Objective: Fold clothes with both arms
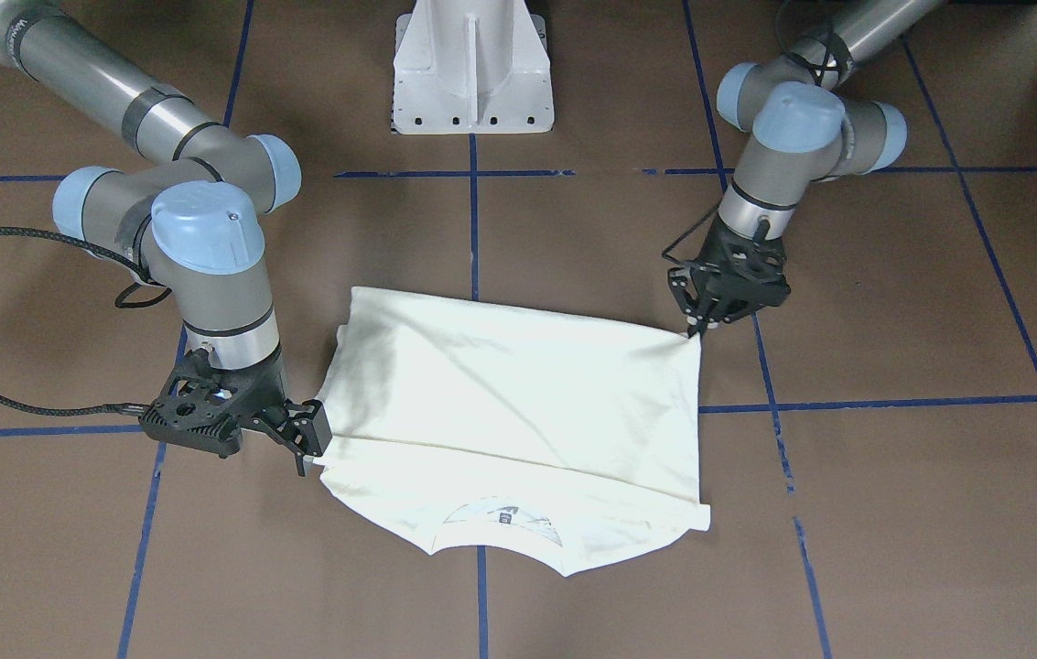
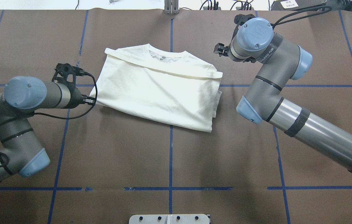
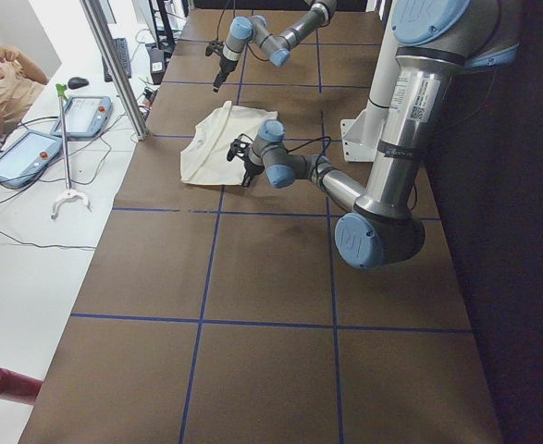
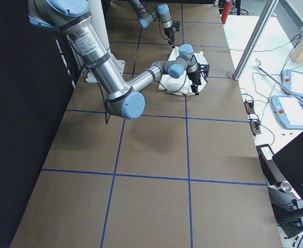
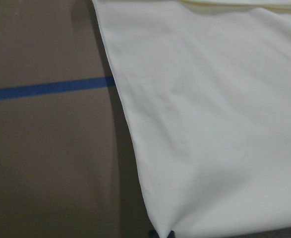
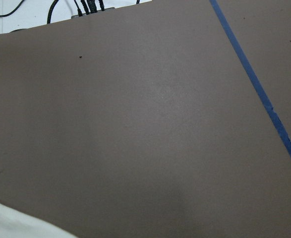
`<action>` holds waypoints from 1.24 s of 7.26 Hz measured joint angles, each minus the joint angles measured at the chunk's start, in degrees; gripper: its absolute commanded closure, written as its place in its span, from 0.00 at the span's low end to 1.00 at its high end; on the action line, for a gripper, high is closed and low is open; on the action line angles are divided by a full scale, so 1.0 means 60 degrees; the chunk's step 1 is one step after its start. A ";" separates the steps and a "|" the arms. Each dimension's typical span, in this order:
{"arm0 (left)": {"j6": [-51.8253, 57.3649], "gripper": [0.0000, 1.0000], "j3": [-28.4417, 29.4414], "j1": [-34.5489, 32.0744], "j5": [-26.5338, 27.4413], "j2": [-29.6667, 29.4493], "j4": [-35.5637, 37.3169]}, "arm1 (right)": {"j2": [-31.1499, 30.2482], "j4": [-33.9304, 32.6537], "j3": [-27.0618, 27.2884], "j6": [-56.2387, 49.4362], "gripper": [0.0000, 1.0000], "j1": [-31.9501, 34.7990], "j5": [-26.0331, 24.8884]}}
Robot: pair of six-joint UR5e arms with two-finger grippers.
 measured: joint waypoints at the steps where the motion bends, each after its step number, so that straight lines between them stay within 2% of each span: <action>1: 0.0764 1.00 0.0895 -0.0693 -0.0004 -0.0505 0.0004 | 0.0009 0.0000 0.0009 0.0028 0.00 0.0000 0.0003; 2: 0.1168 1.00 0.2076 -0.1222 0.0035 -0.1357 -0.0023 | 0.0014 0.0000 0.0021 0.0043 0.00 0.0002 0.0005; 4: 0.1454 1.00 0.5220 -0.1783 0.0815 -0.3775 -0.0169 | 0.0007 -0.0019 0.0198 0.0072 0.00 0.0016 0.0005; 5: 0.1498 0.41 0.6476 -0.1895 0.1167 -0.4714 -0.0394 | -0.0018 -0.0042 0.0393 0.0120 0.00 0.0020 0.0005; 6: 0.1530 0.00 0.7073 -0.2013 0.1305 -0.5043 -0.0758 | -0.0041 -0.0046 0.0525 0.0263 0.00 -0.0006 0.0005; 8: 0.1665 0.00 0.6887 -0.2227 0.1019 -0.4716 -0.1566 | 0.0105 -0.0026 0.0525 0.1140 0.11 -0.0235 -0.0035; 9: 0.1822 0.00 0.6484 -0.2404 0.0422 -0.4443 -0.1772 | 0.0355 -0.0026 0.0354 0.1668 0.17 -0.0402 -0.0072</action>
